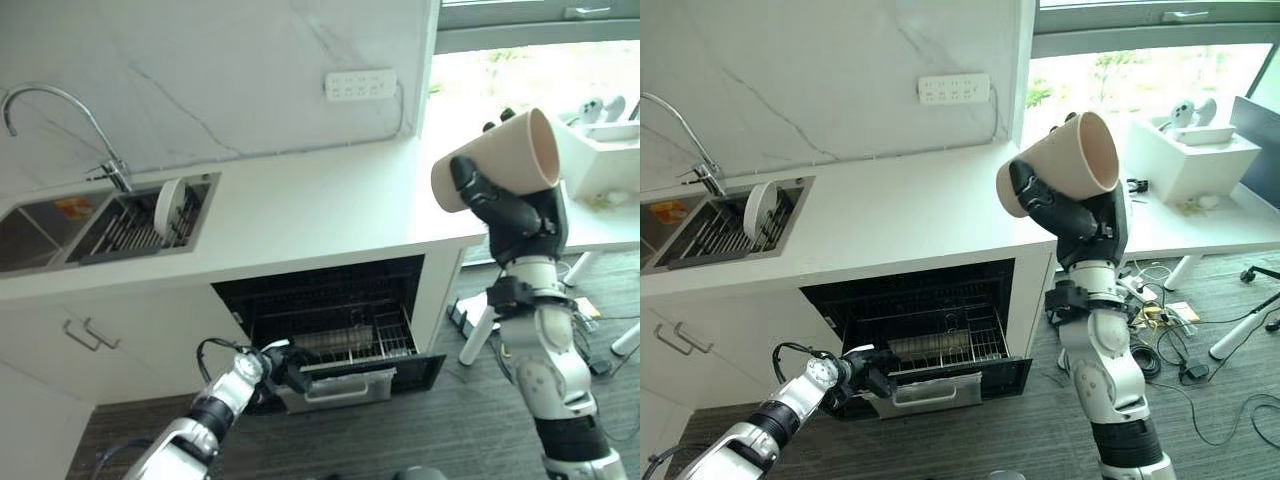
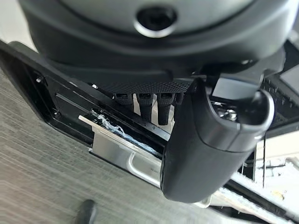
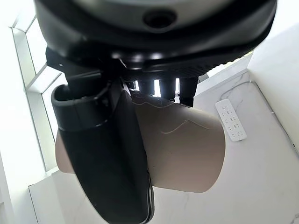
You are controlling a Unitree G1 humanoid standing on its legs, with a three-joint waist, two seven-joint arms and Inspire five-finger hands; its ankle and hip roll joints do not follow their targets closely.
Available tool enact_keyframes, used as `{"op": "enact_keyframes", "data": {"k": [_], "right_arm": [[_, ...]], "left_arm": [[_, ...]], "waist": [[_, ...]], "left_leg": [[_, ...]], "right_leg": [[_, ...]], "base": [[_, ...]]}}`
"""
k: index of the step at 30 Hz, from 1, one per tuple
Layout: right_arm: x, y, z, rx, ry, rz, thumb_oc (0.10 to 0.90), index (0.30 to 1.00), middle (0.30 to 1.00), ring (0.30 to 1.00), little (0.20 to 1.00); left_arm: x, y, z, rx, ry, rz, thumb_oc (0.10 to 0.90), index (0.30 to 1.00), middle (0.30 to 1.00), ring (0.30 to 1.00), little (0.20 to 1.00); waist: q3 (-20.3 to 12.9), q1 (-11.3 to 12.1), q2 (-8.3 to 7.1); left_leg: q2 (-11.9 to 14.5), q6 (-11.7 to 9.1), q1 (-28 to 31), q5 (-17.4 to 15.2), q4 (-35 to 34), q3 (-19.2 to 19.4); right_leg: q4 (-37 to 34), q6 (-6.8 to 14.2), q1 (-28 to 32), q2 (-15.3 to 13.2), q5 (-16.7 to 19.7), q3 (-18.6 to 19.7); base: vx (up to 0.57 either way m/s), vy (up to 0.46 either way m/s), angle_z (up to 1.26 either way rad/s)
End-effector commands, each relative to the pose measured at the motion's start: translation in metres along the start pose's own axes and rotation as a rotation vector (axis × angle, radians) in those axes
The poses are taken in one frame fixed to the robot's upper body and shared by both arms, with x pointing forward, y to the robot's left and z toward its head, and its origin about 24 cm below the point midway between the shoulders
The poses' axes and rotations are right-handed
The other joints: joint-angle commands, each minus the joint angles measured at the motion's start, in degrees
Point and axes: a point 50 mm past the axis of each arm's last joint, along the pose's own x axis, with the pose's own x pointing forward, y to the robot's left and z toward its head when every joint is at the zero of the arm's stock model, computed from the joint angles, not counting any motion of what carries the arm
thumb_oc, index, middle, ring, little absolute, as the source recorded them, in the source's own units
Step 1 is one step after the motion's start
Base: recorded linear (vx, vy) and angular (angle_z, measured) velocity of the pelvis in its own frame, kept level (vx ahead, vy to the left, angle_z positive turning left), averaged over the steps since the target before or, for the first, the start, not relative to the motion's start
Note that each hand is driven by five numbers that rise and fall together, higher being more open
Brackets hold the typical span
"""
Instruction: Place the dishes in the dishwasher.
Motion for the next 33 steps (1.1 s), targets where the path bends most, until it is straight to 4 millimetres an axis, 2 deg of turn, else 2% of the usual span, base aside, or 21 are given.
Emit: {"op": "enact_keyframes", "data": {"k": [1, 5, 9, 15, 20, 24, 28, 29, 32, 33], "right_arm": [[0.013, 0.027, 0.047, 0.072, -0.232, 0.154, 0.400, 0.300, 0.300, 0.300, 0.300], [0.014, 0.029, 0.046, 0.064, -0.212, 0.163, 0.400, 0.300, 0.300, 0.300, 0.300], [0.017, 0.031, 0.044, 0.057, -0.199, 0.172, 0.400, 0.300, 0.300, 0.300, 0.300], [0.018, 0.026, 0.039, 0.033, -0.179, 0.172, 0.400, 0.300, 0.300, 0.300, 0.300], [0.016, 0.020, 0.035, 0.015, -0.167, 0.158, 0.400, 0.300, 0.300, 0.300, 0.300], [0.014, 0.017, 0.033, 0.008, -0.165, 0.146, 0.400, 0.300, 0.300, 0.300, 0.300], [0.011, 0.013, 0.032, -0.007, -0.158, 0.136, 0.400, 0.300, 0.300, 0.300, 0.300], [0.009, 0.010, 0.032, -0.019, -0.157, 0.131, 0.400, 0.300, 0.300, 0.300, 0.300], [0.004, 0.005, 0.028, -0.057, -0.142, 0.134, 0.400, 0.300, 0.300, 0.300, 0.300], [-0.001, 0.002, 0.026, -0.083, -0.135, 0.137, 0.400, 0.300, 0.300, 0.300, 0.300]], "left_arm": [[0.014, -0.075, -0.036, 0.070, 0.237, -0.381, 0.800, 0.900, 0.900, 0.900, 0.900], [0.009, -0.104, -0.050, 0.001, 0.338, -0.653, 0.800, 0.900, 0.900, 0.900, 0.900], [0.001, -0.125, -0.055, -0.049, 0.380, -0.892, 0.800, 0.900, 0.900, 0.900, 0.900], [-0.016, -0.141, -0.053, -0.057, 0.373, -1.179, 0.800, 0.900, 0.900, 0.900, 0.900], [-0.030, -0.144, -0.043, -0.020, 0.325, -1.320, 0.800, 0.900, 0.900, 0.900, 0.900], [-0.033, -0.140, -0.041, -0.023, 0.279, -1.301, 0.800, 0.900, 0.900, 0.900, 0.900], [-0.030, -0.129, -0.037, -0.082, 0.170, -1.152, 0.800, 0.900, 0.900, 0.900, 0.900], [-0.030, -0.121, -0.034, -0.114, 0.116, -1.112, 0.800, 0.900, 0.900, 0.900, 0.900], [-0.026, -0.101, -0.021, -0.239, -0.066, -0.903, 0.800, 0.900, 0.900, 0.900, 0.900], [-0.026, -0.086, -0.008, -0.331, -0.198, -0.762, 0.800, 0.900, 0.900, 0.900, 0.900]], "waist": [[1.6, -2.3, -0.34], [1.5, -3.0, 0.05], [1.6, -3.3, 0.47], [1.5, -2.8, 1.24], [1.6, -2.1, 1.54], [1.6, -1.5, 1.56], [1.5, -0.7, 1.52], [1.4, -0.4, 1.48], [1.3, 0.4, 1.30], [1.3, 1.0, 1.16]], "left_leg": [[4.3, -4.6, 2.3, -6.7, 0.4, 0.8], [4.0, -4.5, 2.5, -7.1, 0.4, 0.7], [3.6, -4.4, 2.5, -7.5, 0.4, 0.4], [3.0, -4.3, 2.7, -8.3, 0.4, -0.2], [2.5, -4.1, 2.9, -8.8, 0.4, -0.8], [2.3, -4.0, 3.1, -8.9, 0.4, -1.1], [1.9, -3.9, 3.1, -9.0, 0.4, -1.6], [1.8, -3.8, 3.1, -9.0, 0.4, -1.9], [1.6, -3.9, 3.0, -8.9, 0.4, -2.2], [1.6, -3.8, 3.0, -8.8, 0.4, -2.3]], "right_leg": [[-1.2, 4.5, 0.0, -0.1, -3.6, 0.1], [-1.2, 4.4, 0.0, 0.3, -3.8, 1.3], [-1.2, 4.3, 0.1, 0.5, -4.1, 1.9], [-1.2, 4.5, 0.7, 0.3, -4.7, 2.0], [-1.2, 4.4, 1.3, 0.0, -5.1, 1.6], [-1.2, 4.4, 1.7, -0.1, -5.2, 1.3], [-1.2, 4.5, 2.0, -0.4, -5.3, 0.8], [-1.2, 4.5, 2.1, -0.5, -5.3, 0.7], [-1.2, 4.6, 2.2, -0.9, -5.2, 0.1], [-1.2, 4.7, 2.3, -1.1, -5.1, -0.4]], "base": [[0.03, 0.014, -0.06], [0.04, 0.021, -0.13], [0.03, 0.028, -0.07], [0.03, 0.029, 0.01], [0.04, 0.021, 0.03], [0.03, 0.011, 0.09], [0.03, 0.012, 0.09], [0.04, 0.016, 0.04], [0.04, 0.013, 0.08], [0.03, 0.011, 0.16]]}}
